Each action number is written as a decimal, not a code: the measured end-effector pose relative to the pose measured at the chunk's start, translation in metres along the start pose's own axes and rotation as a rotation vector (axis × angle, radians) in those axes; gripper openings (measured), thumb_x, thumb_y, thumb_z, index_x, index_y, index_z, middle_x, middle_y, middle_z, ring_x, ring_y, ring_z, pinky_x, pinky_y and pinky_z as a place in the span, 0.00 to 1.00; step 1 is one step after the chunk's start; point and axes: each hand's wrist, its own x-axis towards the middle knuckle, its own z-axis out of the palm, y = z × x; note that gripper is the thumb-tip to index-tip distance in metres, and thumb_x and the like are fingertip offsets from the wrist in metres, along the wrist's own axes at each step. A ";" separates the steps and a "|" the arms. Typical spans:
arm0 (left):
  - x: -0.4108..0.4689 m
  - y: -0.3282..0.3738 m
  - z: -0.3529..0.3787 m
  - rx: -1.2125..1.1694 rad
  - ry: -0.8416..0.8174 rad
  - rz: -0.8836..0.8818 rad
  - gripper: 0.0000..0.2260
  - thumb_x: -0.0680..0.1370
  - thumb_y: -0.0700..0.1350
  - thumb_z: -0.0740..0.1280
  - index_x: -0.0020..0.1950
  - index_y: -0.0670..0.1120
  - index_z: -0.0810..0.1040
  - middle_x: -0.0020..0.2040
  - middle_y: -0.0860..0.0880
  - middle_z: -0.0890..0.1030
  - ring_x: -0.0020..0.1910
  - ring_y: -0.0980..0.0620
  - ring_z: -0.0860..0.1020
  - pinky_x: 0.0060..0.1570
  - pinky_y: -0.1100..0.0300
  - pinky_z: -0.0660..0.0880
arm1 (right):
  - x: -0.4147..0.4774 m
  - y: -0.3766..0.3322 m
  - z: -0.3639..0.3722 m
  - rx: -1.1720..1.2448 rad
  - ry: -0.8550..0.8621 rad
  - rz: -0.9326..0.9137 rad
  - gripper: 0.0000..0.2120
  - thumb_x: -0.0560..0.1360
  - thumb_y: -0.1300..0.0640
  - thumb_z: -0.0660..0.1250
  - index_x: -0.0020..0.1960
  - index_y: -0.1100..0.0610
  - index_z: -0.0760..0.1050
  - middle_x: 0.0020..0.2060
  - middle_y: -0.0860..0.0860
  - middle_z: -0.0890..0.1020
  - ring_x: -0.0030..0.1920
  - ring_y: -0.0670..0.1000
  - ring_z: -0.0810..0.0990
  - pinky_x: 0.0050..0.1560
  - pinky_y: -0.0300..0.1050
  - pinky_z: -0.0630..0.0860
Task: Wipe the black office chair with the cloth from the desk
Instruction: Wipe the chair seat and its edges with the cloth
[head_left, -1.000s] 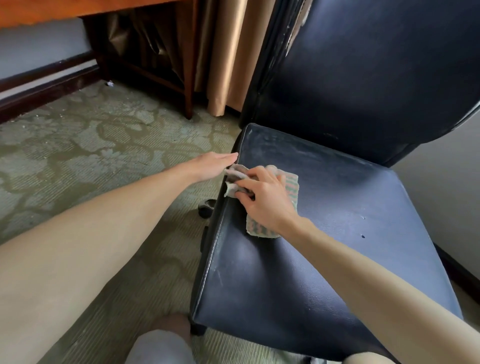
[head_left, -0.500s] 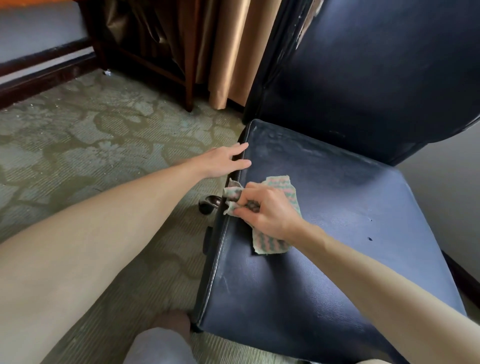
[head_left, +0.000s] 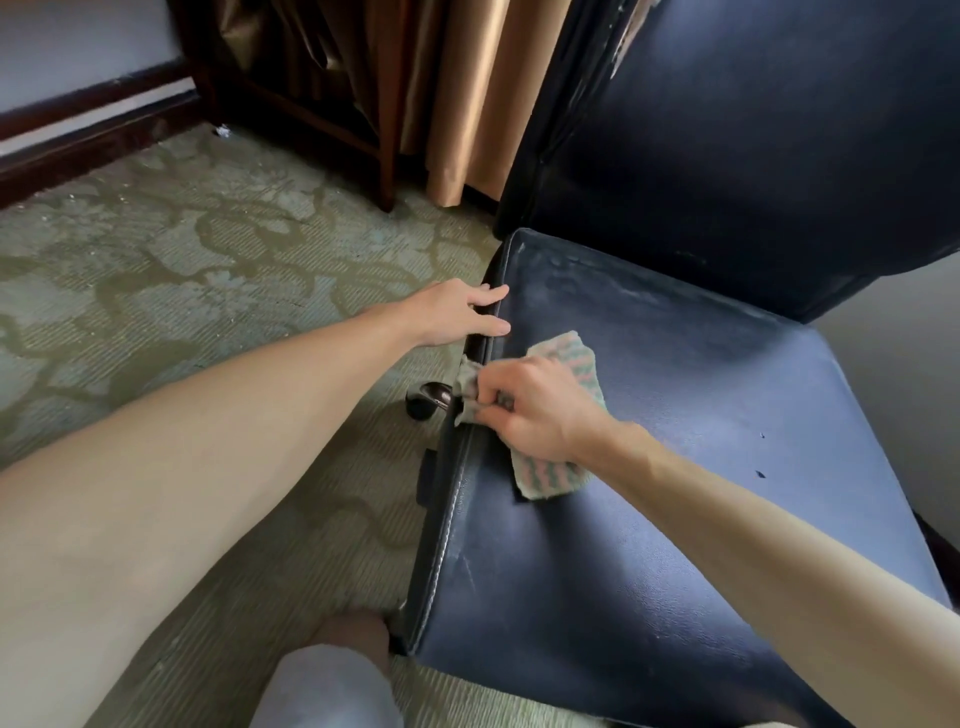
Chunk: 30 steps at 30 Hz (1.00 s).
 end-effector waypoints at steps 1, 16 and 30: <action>-0.001 -0.002 0.000 -0.013 0.008 0.001 0.28 0.74 0.58 0.71 0.73 0.61 0.67 0.76 0.57 0.62 0.71 0.54 0.67 0.67 0.57 0.59 | -0.007 -0.005 0.000 0.015 -0.023 -0.051 0.12 0.72 0.57 0.72 0.34 0.56 0.70 0.29 0.42 0.69 0.34 0.48 0.67 0.36 0.48 0.69; 0.000 0.000 0.008 -0.004 0.073 -0.022 0.28 0.74 0.57 0.71 0.73 0.61 0.67 0.76 0.57 0.64 0.73 0.52 0.64 0.73 0.49 0.59 | -0.004 -0.012 0.004 -0.127 0.077 -0.010 0.05 0.75 0.58 0.66 0.41 0.57 0.73 0.42 0.51 0.80 0.43 0.60 0.78 0.40 0.56 0.73; -0.002 0.001 0.004 0.018 0.061 -0.015 0.25 0.76 0.58 0.68 0.72 0.62 0.68 0.74 0.55 0.66 0.74 0.50 0.63 0.73 0.49 0.58 | -0.008 -0.007 0.003 -0.038 0.112 -0.082 0.09 0.77 0.54 0.67 0.41 0.58 0.75 0.44 0.52 0.81 0.44 0.59 0.80 0.41 0.55 0.75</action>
